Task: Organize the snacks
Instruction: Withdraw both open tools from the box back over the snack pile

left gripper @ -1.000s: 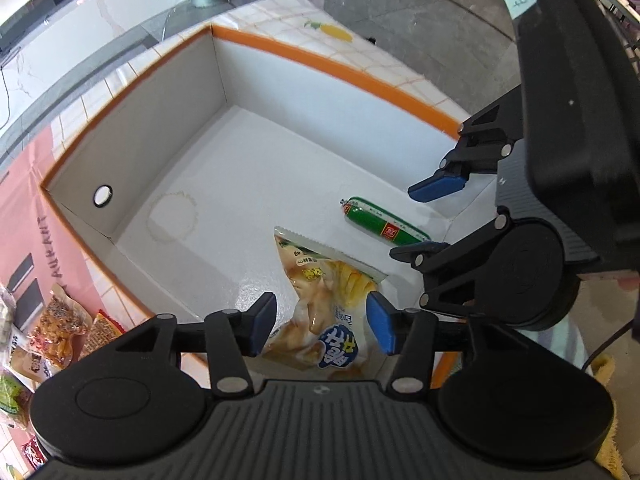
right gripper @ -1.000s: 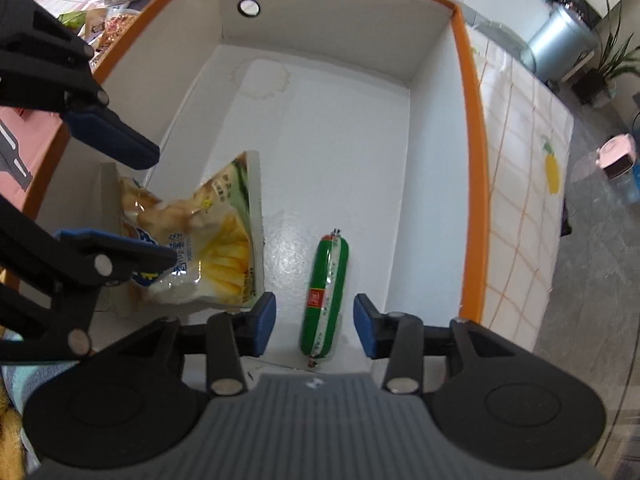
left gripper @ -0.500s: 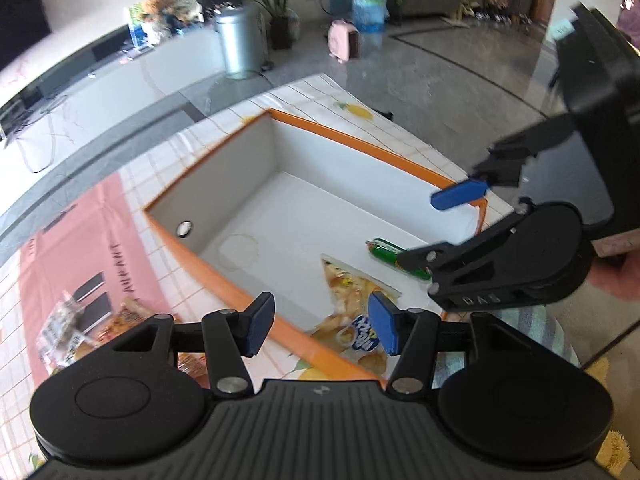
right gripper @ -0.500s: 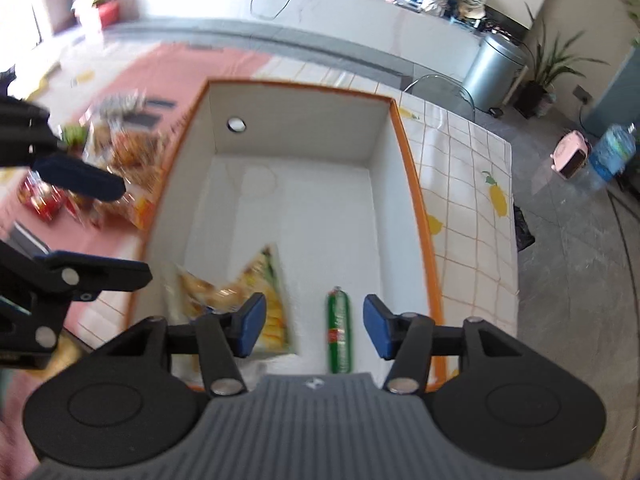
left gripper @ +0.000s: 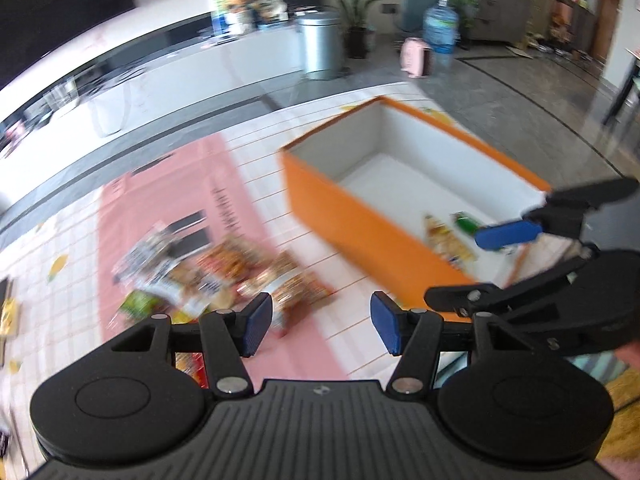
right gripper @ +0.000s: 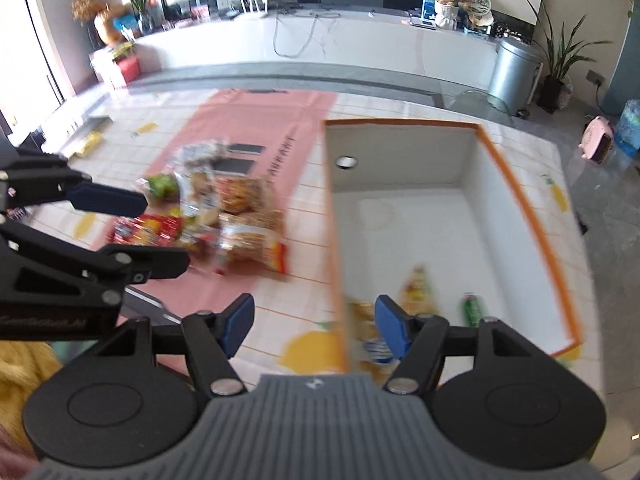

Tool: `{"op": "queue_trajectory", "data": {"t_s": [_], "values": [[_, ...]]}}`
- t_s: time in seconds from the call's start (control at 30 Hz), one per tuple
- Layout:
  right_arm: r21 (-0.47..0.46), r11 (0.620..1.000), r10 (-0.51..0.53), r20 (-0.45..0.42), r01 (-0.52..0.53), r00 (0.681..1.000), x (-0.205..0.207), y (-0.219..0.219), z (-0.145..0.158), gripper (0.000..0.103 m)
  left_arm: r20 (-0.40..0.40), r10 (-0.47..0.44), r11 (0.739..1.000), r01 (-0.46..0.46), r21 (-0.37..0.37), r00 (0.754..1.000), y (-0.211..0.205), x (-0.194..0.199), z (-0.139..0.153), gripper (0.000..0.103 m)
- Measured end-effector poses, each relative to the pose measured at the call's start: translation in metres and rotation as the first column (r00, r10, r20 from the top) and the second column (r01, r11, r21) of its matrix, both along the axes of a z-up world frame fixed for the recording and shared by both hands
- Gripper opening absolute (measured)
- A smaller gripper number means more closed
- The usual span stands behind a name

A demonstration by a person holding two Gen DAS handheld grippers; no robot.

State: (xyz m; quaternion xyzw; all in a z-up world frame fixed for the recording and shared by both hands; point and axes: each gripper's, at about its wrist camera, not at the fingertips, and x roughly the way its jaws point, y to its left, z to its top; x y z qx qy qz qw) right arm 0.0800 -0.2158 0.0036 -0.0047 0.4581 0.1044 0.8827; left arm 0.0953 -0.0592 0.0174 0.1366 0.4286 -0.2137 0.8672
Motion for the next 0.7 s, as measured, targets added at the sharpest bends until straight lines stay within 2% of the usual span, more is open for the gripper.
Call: {"op": "queue_trajectory", "data": {"t_s": [0.1, 0.4, 0.5, 0.63, 0.7], "values": [[0.038, 0.999, -0.007, 0.007, 0.006, 1.000, -0.005, 0.027, -0.007, 0.065, -0.004, 0.067, 0.998, -0.067, -0.009, 0.998, 0.029, -0.002, -0.005, 0.067], [0.030, 0.999, -0.041, 0.060, 0.039, 0.997, -0.004, 0.082, -0.031, 0.064, -0.024, 0.228, 0.971, -0.229, -0.070, 0.973, 0.114, 0.001, -0.023, 0.067], [0.030, 0.999, -0.044, 0.047, 0.043, 0.998, 0.002, 0.093, -0.044, 0.056, -0.040, 0.272, 0.957, -0.275, -0.090, 0.961, 0.133, 0.004, -0.030, 0.067], [0.021, 0.999, -0.033, 0.008, 0.033, 0.999, 0.016, 0.103, -0.058, 0.055, -0.059, 0.307, 0.941, -0.312, -0.129, 0.950, 0.158, 0.011, -0.041, 0.068], [0.019, 0.999, -0.035, -0.002, 0.035, 0.999, 0.024, 0.106, -0.062, 0.055, -0.082, 0.317, 0.936, -0.326, -0.134, 0.945, 0.165, 0.018, -0.046, 0.073]]}}
